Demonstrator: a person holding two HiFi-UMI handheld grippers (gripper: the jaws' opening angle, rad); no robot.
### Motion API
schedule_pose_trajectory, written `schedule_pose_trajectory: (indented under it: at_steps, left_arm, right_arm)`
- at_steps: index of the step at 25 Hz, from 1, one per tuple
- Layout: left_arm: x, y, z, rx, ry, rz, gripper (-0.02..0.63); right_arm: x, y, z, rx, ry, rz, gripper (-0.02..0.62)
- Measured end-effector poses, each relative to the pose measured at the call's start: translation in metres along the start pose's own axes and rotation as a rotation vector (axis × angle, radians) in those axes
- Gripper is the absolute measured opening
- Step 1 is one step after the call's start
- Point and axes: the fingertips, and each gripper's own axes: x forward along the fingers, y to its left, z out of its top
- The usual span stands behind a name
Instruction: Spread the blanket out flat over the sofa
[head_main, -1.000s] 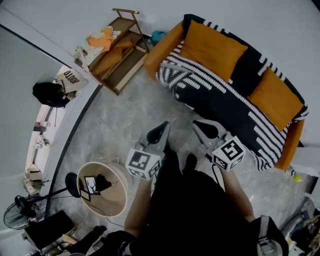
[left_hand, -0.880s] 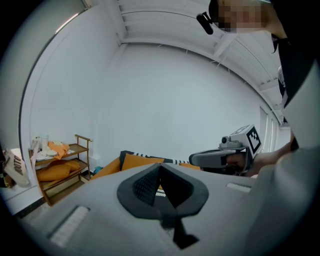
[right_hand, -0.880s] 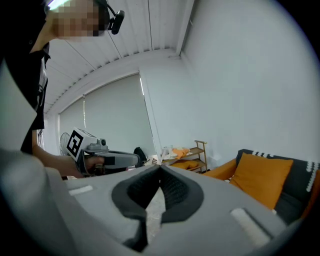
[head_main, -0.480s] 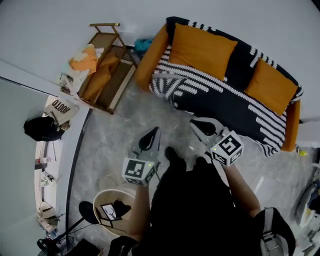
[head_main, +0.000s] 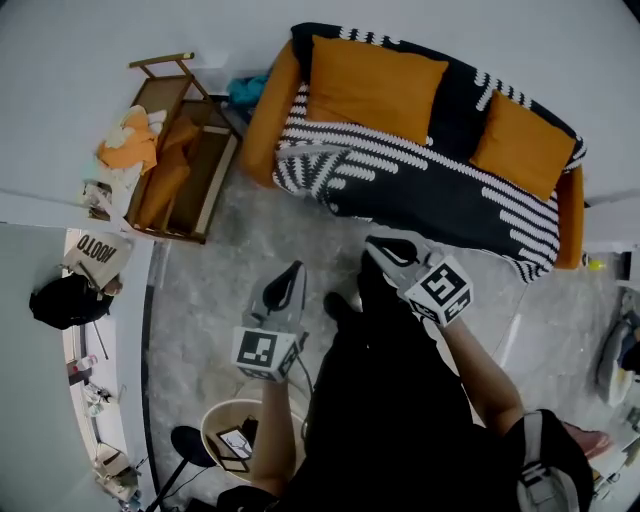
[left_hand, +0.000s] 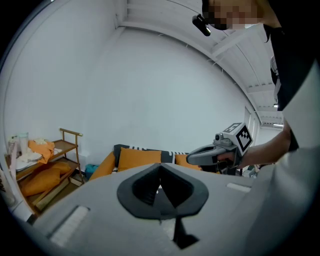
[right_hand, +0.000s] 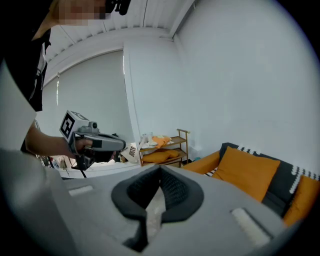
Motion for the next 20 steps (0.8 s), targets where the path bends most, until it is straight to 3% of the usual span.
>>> schedule_pose_trajectory:
  at_steps: [11,20]
  left_arm:
    - [0.067,0.054,-0.004,-0.016,0.07,-0.02,0.011]
    - [0.179,0.105,-0.022,-0.036,0.164,-0.048,0.011]
  right_arm:
    - [0.088,-0.085,-0.026,-0.011,0.023,-0.03,0.003]
    - [0.166,-0.191,-0.066,0.017,0.089,-0.031,0.003]
